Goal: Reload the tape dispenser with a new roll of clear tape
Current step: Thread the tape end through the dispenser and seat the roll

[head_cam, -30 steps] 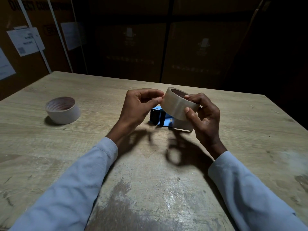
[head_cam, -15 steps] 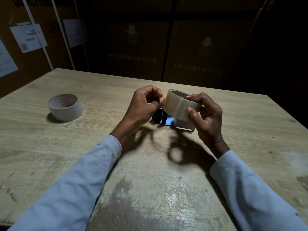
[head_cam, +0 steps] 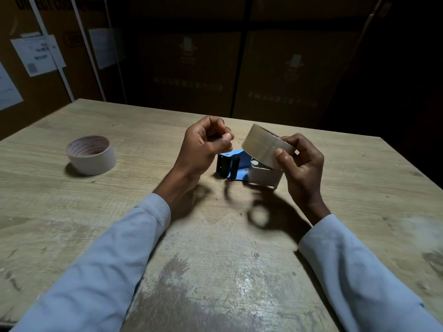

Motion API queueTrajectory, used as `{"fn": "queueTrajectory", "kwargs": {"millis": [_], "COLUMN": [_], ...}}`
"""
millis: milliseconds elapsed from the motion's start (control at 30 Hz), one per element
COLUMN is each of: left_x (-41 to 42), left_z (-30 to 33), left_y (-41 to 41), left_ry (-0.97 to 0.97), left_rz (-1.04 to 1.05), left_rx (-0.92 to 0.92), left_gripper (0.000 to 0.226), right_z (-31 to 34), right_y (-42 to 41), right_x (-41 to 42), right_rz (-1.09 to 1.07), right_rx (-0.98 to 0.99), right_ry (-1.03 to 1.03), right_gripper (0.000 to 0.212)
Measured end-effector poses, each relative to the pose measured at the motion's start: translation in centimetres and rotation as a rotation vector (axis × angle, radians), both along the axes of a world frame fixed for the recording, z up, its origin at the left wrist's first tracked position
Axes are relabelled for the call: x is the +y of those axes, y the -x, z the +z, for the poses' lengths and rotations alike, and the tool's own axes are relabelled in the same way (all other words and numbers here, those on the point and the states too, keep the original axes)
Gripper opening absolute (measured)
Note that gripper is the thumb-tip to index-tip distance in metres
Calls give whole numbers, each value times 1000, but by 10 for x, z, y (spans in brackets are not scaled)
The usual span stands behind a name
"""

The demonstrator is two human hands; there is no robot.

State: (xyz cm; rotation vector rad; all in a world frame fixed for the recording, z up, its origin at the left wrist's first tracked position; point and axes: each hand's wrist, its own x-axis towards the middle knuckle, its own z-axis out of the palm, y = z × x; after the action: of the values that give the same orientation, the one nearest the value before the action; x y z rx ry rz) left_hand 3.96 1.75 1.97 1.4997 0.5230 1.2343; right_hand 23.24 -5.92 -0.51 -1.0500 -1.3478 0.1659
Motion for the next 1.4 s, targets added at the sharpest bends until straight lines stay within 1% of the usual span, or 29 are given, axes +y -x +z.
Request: {"fn": "queueTrajectory", "kwargs": {"millis": [167,233,300,333,400,467,500,600,667,767,967,1100,1233,1400], "left_x": [4,7,7,5,1,-4,-5,-7,-5,-2,0,1,2,3], "left_z": [6,6,3,1,-2,-5,-6,-8,-9,-9,-11,-10,-11,-10], "left_y": [6,11,11,8,-1,-10,-13,-14,-12,-9,-9,-6,-5,-1], "left_ry": [141,164,159,149,118,91,92,146,171,179,110,115,123,132], "left_rz": [-3,25,42,39,12,-31,-51,-112,-121,-84,10,48,15,-40], "left_rx": [-222,-242,-188,-141,-20,87,129,203,195,156,157,128,153,182], "left_gripper": [23,20,12,12,17,28,33,35,35,26,18,12,18,15], "right_z": [1,1,1,1,1,1,1,1,1,2,3,3,1,1], "right_y": [-1,-4,-5,-4,0,5,7,10,10,11,12,10,7,6], "right_x": [2,2,1,1,1,1,0,0,-1,-2,-3,-2,-2,-1], "right_rz": [-54,-68,-71,-64,-39,-17,-3,28,20,4,6,8,21,55], "right_rx": [34,56,62,61,48,21,14,4,-9,-19,-58,-52,-45,-42], "right_ry": [7,1,-6,-6,-6,-9,-12,-24,-30,-36,-38,-34,-19,-1], "right_gripper": [23,24,24,23,20,18,18,18,20,20,18,16,18,22]}}
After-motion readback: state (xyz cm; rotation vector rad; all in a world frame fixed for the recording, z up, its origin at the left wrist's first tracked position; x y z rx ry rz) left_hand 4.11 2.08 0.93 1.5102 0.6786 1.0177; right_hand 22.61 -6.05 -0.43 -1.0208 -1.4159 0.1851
